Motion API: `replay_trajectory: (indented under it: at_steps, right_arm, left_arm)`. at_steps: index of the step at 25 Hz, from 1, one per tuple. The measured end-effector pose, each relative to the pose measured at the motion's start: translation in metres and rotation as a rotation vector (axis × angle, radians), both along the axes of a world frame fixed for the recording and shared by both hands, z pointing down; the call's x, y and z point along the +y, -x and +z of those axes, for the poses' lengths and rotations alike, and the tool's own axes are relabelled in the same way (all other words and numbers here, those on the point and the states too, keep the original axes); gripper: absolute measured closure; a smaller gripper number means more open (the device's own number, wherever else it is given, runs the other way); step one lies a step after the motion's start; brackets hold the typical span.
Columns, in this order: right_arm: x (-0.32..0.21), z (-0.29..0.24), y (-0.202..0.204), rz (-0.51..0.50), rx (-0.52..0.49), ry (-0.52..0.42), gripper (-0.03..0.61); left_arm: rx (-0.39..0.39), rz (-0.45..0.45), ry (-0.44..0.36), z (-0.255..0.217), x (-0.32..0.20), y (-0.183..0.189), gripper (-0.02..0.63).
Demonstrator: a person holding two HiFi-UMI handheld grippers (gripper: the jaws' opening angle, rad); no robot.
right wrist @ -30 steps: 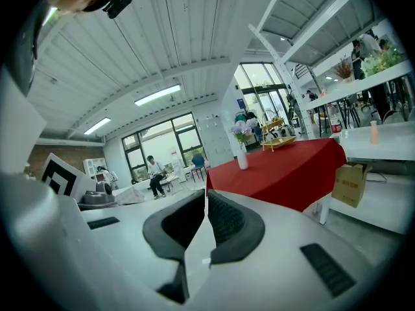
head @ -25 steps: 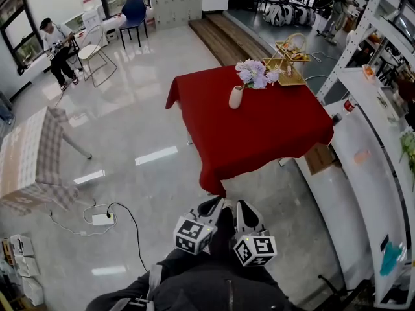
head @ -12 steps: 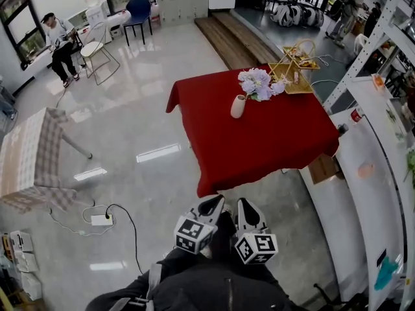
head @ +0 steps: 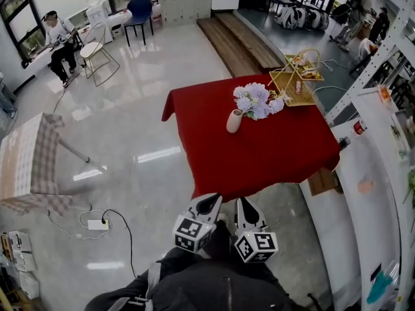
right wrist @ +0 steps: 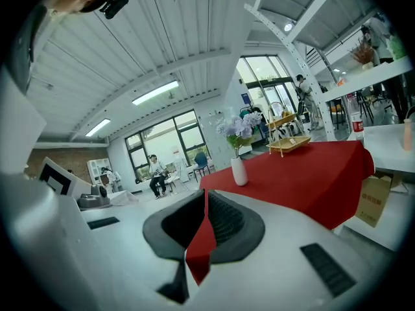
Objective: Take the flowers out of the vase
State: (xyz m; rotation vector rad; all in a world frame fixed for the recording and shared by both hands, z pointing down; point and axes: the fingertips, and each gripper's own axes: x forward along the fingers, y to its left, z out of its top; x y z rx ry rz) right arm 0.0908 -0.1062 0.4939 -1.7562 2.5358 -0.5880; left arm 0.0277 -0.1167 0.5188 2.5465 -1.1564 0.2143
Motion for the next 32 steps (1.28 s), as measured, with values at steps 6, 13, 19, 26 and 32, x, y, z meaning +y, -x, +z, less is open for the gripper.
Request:
replay_trajectory:
  at_steps: [6, 13, 19, 26, 32]
  right_arm:
    - [-0.049, -0.005, -0.017, -0.005, -0.004, -0.009, 0.56]
    - [-0.108, -0.003, -0.03, -0.046, 0.007, -0.011, 0.56]
    - [-0.151, -0.004, -0.035, -0.09, 0.004, -0.026, 0.56]
    - [-0.19, -0.003, -0.042, -0.127, 0.009, -0.036, 0.56]
    - [-0.216, 0.001, -0.046, -0.14, -0.009, -0.051, 0.56]
  left_arm:
    - [0.001, -0.01, -0.004, -0.002, -0.045, -0.014, 0.607]
    - [0.006, -0.048, -0.006, -0.001, -0.098, -0.025, 0.606]
    - [0.01, -0.075, -0.005, 0.001, -0.136, -0.033, 0.607]
    - [0.02, -0.094, -0.033, -0.002, -0.176, -0.047, 0.607]
    - [0.007, -0.099, -0.05, -0.002, -0.198, -0.054, 0.607]
